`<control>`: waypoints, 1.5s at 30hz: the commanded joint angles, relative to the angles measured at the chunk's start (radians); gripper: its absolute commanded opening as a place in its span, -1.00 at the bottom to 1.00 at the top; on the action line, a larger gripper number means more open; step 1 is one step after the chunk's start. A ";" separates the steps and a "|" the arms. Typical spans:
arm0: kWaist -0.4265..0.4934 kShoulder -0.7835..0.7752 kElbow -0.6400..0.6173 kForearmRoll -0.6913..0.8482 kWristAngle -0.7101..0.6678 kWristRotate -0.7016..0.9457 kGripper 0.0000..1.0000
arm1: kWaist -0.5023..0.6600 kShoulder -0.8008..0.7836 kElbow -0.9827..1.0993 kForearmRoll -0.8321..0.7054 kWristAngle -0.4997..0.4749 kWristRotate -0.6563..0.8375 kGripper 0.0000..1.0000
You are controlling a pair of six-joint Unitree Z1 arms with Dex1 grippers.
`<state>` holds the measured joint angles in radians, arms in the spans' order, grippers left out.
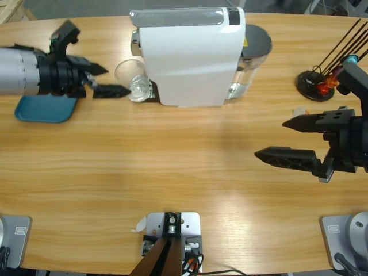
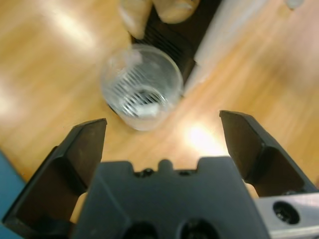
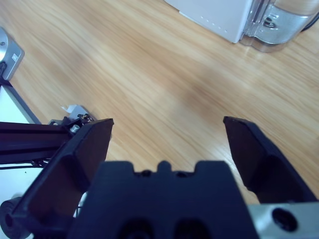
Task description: Pour coffee
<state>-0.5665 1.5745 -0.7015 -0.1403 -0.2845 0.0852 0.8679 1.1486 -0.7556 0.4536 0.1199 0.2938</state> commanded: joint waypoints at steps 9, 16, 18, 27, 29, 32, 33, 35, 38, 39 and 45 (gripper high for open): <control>-0.012 0.206 0.082 -0.164 0.017 -0.079 0.89 | -0.009 0.013 0.038 -0.010 0.017 -0.014 0.96; -0.012 0.238 0.073 -0.243 0.171 -0.090 0.90 | -0.009 0.008 0.039 -0.009 0.018 -0.015 0.95; -0.012 0.246 0.071 -0.243 0.176 -0.088 0.90 | -0.009 0.010 0.039 -0.009 0.018 -0.015 0.95; -0.012 0.260 0.064 -0.243 0.176 -0.081 0.90 | -0.009 0.016 0.038 -0.010 0.018 -0.016 0.95; -0.012 0.265 0.058 -0.242 0.176 -0.081 0.90 | -0.009 0.016 0.038 -0.010 0.018 -0.016 0.95; -0.012 0.265 0.047 -0.240 0.176 -0.081 0.91 | -0.009 0.015 0.038 -0.010 0.018 -0.016 0.95; -0.012 0.265 0.043 -0.239 0.176 -0.081 0.91 | -0.009 0.014 0.038 -0.010 0.019 -0.016 0.95; -0.012 0.265 0.038 -0.236 0.176 -0.079 0.91 | -0.009 0.016 0.038 -0.010 0.019 -0.016 0.95; -0.012 0.265 0.036 -0.236 0.176 -0.079 0.91 | -0.009 0.015 0.038 -0.010 0.020 -0.016 0.95; -0.012 0.265 0.036 -0.235 0.176 -0.079 0.92 | -0.009 0.014 0.038 -0.010 0.020 -0.016 0.95; -0.012 0.245 0.062 -0.222 0.172 -0.080 0.91 | -0.009 0.016 0.038 -0.010 0.021 -0.016 0.95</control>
<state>-0.5689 1.7973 -0.6655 -0.3713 -0.1250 0.0100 0.8678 1.1487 -0.7538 0.4533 0.1239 0.2883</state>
